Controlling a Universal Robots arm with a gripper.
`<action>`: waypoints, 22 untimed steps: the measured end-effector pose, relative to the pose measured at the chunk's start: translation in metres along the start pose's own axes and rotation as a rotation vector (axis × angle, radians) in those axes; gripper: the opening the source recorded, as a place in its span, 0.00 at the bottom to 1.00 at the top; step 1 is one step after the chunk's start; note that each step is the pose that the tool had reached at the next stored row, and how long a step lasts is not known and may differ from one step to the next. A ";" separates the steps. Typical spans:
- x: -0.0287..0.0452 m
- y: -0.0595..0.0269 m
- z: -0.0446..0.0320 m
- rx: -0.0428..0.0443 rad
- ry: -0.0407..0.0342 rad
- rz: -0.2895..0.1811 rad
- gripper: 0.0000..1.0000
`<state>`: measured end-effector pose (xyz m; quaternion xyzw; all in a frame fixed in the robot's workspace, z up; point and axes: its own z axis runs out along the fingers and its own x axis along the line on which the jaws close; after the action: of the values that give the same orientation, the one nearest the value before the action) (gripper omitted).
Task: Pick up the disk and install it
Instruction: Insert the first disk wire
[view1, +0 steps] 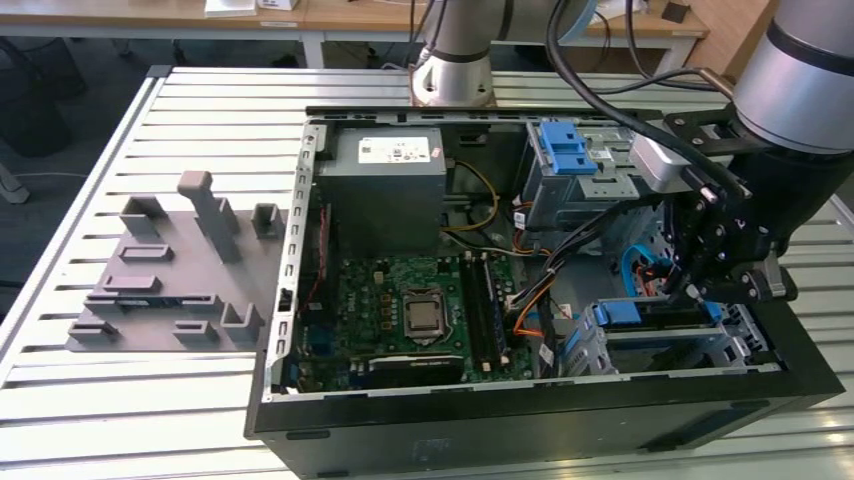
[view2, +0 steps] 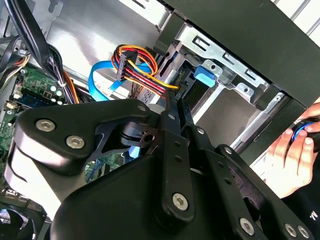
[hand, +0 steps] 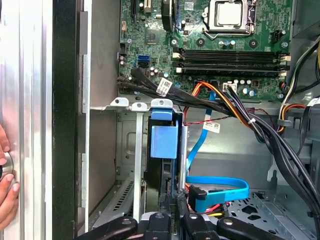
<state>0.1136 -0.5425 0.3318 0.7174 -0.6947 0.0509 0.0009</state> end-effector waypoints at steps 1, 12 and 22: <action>0.0000 0.0000 -0.0002 0.0000 -0.0003 0.000 0.16; 0.0004 0.0000 -0.0013 -0.0017 0.0016 0.023 0.16; 0.0006 0.0001 0.0005 -0.0021 0.0014 0.029 0.16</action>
<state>0.1136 -0.5432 0.3313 0.7074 -0.7050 0.0507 0.0015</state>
